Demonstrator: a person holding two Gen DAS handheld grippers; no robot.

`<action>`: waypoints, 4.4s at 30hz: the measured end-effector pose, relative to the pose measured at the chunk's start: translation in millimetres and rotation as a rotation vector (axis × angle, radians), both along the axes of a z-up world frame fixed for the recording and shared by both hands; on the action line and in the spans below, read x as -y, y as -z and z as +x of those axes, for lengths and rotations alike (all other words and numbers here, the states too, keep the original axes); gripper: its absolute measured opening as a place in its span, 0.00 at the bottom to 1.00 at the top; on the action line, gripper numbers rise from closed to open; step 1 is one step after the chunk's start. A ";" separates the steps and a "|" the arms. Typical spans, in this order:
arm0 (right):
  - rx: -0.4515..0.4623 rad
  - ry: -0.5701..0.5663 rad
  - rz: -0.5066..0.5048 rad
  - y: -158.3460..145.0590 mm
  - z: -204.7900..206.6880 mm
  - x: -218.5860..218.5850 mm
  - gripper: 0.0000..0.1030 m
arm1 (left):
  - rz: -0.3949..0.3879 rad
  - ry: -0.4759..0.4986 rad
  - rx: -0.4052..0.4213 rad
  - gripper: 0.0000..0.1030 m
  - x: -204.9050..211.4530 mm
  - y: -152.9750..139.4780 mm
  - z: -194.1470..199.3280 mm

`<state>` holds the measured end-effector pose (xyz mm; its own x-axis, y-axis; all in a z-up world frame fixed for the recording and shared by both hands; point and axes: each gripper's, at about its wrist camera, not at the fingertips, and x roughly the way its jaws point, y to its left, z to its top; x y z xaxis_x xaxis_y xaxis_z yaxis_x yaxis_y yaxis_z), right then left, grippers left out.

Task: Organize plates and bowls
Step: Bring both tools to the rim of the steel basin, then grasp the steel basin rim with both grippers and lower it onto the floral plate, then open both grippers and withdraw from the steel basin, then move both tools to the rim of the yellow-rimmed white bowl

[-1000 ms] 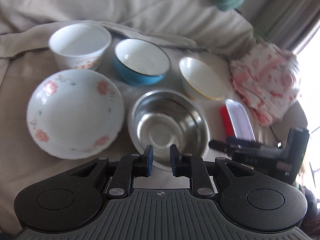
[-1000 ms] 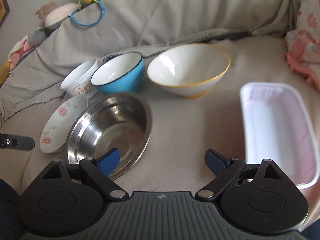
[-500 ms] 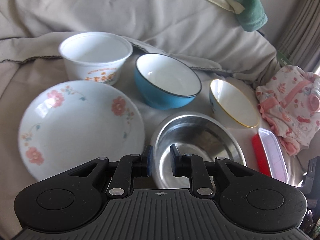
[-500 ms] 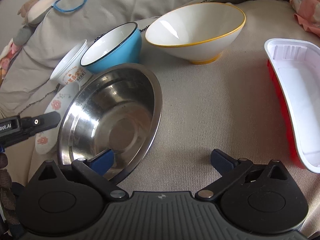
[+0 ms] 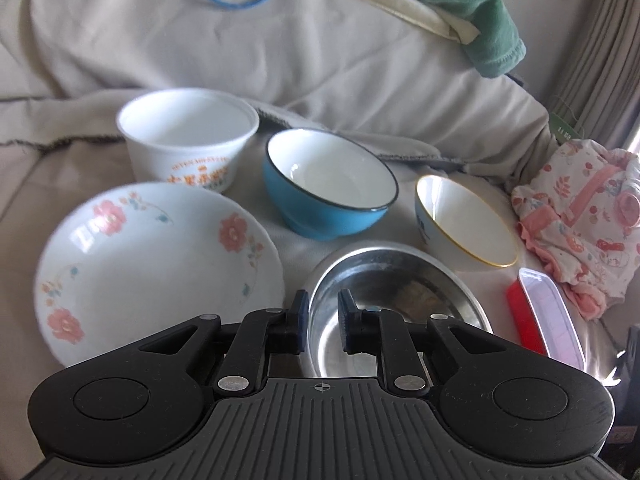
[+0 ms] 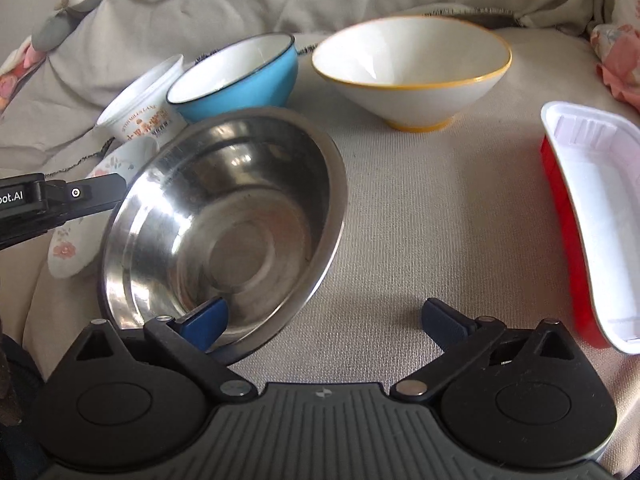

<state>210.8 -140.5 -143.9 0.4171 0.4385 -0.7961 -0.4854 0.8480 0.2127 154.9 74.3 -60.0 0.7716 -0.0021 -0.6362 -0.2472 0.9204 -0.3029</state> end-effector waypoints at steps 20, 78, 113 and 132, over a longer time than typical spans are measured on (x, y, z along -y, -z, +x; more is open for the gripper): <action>0.054 -0.002 0.011 -23.7 2.1 5.9 0.41 | -0.185 0.101 -0.199 0.25 9.3 15.8 -15.2; -0.072 -0.156 0.088 -14.6 29.6 -177.7 0.49 | -0.194 -0.242 -0.130 0.43 -177.1 43.1 -17.3; 0.170 0.236 0.026 -56.6 182.0 42.8 0.59 | -0.376 0.111 -0.168 0.36 39.3 20.9 151.6; -0.002 0.032 0.163 -57.8 140.7 32.1 0.36 | -0.177 0.451 -0.337 0.18 41.1 -1.3 143.8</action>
<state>351.6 -172.7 -86.1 0.4320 0.5479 -0.7163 -0.4580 0.8175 0.3492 298.7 33.2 -58.7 0.4251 -0.4115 -0.8062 0.0481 0.8997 -0.4338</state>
